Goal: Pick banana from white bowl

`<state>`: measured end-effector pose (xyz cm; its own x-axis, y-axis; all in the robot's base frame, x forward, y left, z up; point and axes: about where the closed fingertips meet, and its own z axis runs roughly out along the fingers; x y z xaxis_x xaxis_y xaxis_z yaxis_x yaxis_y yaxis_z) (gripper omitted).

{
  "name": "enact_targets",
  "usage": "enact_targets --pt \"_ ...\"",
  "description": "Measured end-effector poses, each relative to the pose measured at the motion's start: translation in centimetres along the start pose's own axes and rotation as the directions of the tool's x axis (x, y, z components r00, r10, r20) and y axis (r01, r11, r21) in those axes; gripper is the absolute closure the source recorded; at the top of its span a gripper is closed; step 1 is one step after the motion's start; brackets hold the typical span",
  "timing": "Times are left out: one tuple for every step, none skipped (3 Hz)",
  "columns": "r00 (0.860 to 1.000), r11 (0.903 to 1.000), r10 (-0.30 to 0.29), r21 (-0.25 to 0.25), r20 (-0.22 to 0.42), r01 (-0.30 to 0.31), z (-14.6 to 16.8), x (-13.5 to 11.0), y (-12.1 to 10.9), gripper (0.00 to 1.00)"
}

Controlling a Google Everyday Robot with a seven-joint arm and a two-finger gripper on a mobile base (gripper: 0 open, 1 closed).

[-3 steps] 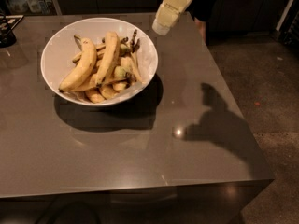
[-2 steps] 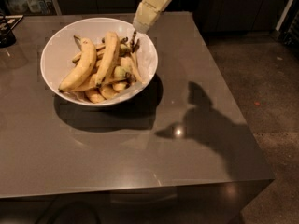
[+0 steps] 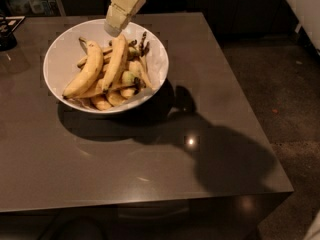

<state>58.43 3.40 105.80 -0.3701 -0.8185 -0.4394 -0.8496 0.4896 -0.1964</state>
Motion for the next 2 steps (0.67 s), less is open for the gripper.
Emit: enact_targets --pt "0.999 0.9987 0.047 -0.020 -0.012 -0.047 1.6 -0.7 0.1 0.00" --pt "0.995 0.9941 0.101 -0.038 -0.027 -0.102 3.0 -1.3 0.1 0.00"
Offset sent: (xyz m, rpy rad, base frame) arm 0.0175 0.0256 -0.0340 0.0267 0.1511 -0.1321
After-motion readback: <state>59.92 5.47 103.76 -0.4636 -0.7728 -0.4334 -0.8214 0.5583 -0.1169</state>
